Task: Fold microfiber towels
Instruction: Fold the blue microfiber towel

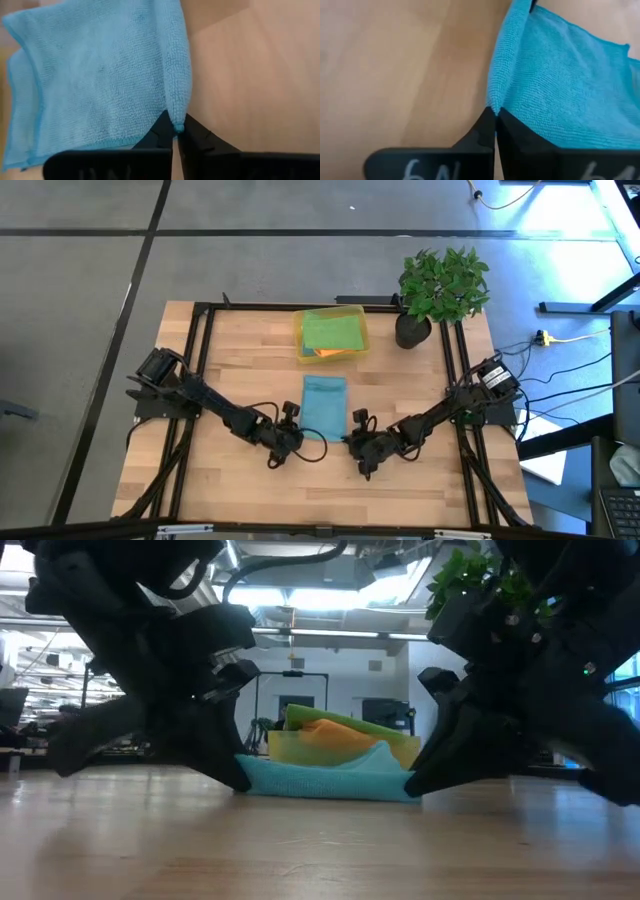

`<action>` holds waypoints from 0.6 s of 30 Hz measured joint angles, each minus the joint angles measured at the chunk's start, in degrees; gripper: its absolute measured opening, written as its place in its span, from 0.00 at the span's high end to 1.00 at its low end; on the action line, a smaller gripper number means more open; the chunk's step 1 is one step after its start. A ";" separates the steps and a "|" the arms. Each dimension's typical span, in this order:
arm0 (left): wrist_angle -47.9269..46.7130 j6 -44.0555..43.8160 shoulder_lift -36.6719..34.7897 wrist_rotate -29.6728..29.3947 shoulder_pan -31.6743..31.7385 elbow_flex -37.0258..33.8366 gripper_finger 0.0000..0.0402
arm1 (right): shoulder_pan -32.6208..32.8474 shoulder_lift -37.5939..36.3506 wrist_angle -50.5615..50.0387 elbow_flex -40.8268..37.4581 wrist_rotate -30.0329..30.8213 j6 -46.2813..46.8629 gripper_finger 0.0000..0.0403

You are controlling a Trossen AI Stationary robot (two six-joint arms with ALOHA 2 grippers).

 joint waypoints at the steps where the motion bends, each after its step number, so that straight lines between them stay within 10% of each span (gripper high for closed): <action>1: 0.04 -0.57 0.00 0.59 -0.29 0.00 0.99 | 0.27 0.00 0.11 0.00 -0.51 0.91 0.99; 18: 4.99 -6.92 -2.19 10.20 -8.35 2.60 1.00 | 7.10 0.00 7.17 3.70 -7.90 8.44 1.00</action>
